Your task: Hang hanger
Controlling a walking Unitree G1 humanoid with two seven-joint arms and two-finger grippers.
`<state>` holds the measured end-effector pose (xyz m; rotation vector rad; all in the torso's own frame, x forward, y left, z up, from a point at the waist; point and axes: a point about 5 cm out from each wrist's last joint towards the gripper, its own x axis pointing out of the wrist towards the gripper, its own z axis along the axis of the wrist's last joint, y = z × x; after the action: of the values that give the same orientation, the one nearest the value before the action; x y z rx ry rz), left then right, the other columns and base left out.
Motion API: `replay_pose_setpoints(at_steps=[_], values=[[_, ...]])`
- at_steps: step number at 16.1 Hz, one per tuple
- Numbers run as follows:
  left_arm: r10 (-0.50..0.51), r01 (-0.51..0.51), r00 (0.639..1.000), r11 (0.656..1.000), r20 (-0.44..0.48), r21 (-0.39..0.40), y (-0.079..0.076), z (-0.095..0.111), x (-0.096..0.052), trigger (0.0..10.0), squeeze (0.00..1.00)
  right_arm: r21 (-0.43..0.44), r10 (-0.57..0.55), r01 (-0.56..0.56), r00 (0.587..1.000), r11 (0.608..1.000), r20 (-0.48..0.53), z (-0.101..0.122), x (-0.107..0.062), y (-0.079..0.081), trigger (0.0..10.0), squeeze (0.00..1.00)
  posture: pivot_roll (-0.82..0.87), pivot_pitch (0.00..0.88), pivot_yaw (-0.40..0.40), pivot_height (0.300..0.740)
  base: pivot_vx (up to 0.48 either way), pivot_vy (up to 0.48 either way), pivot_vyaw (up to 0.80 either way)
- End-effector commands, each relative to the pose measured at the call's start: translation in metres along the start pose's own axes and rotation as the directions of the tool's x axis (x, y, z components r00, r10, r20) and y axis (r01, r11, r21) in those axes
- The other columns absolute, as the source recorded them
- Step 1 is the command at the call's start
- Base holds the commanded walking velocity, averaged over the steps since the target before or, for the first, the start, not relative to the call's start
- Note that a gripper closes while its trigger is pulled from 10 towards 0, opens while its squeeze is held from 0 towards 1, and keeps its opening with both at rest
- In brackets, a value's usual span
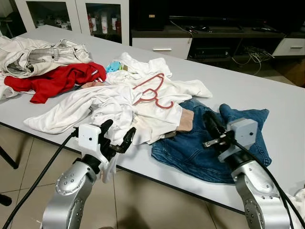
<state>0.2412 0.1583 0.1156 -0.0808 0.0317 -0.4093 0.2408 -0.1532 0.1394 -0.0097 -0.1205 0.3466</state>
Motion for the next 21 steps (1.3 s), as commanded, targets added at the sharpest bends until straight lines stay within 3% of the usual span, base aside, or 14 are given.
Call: replay_pose_setpoints(at_steps=[1,7,13,21], values=[[-0.020,0.020,1.000,1.000,0.020,0.016,-0.004,0.005,0.000,10.0,0.00,-0.023,0.002,-0.001,1.000,1.000,0.007,0.005,0.001,-0.001,10.0,0.00,0.06,0.000,-0.071,0.740,0.000,0.000,0.00],[-0.016,0.008,0.997,0.994,0.073,0.111,0.000,0.020,-0.001,10.0,0.00,0.005,0.006,-0.006,1.000,1.000,0.022,0.001,0.006,0.008,10.0,0.00,0.19,0.000,-0.113,0.740,0.000,0.000,0.00],[0.045,-0.055,0.993,0.994,0.106,0.096,-0.007,0.019,-0.004,10.0,0.00,-0.022,0.047,-0.046,0.998,0.999,0.041,0.009,0.024,0.001,10.0,0.00,0.26,0.000,-0.187,0.740,0.000,0.000,0.00],[0.054,-0.064,0.994,0.993,0.099,0.098,-0.009,0.019,-0.007,10.0,0.00,-0.010,0.067,-0.067,0.998,0.998,0.022,0.004,0.024,0.002,10.0,0.00,0.26,0.000,-0.179,0.740,0.000,0.000,0.00]])
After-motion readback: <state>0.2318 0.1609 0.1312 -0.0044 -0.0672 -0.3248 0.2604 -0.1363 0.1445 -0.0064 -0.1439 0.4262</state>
